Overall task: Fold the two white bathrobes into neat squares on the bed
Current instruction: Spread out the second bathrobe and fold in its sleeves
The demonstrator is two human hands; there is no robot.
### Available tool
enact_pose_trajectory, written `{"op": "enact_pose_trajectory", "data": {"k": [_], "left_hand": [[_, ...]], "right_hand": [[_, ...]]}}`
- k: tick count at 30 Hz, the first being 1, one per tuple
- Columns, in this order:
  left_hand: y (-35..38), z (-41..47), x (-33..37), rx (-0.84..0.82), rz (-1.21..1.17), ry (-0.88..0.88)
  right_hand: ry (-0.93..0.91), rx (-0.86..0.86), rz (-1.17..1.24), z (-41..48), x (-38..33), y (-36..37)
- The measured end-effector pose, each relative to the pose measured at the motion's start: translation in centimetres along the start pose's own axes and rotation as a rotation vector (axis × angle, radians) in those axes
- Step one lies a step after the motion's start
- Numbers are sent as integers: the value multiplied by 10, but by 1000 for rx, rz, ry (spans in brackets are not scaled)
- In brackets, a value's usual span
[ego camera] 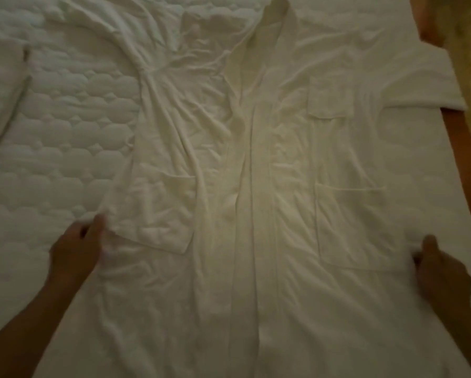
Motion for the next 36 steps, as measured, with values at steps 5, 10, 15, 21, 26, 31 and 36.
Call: {"op": "enact_pose_trajectory", "data": {"k": [5,10,15,21,26,31,36], "left_hand": [[1,45,124,71,147,82],[-10,74,118,171,154,73],[-6,74,120,179,109,-29],[-19,121,181,23,99,133],[-30,135,150,147,11,169],[-37,179,171,45,-183,-46],[-34,210,240,-18,-19,192]], "right_hand": [[-205,-68,-32,43,-98,4],[-302,-16,-65,69,-124,6],[-199,-19,-69,80,-131,1],[-210,-86,24,101,-189,-10],[-192,25,-2,126,-164,-22],[-57,-5,210,140,-194,-25],[-213,-54,206,167,-243,-27]]}}
Point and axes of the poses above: each hand's wrist, its own z-axis towards the middle knuckle, its own y-axis out of the palm, x = y × z, the point moved 2 cm from there along z, towards the middle knuckle, and after that the axes turned 12 degrees about -x, right-handed, at the moved point
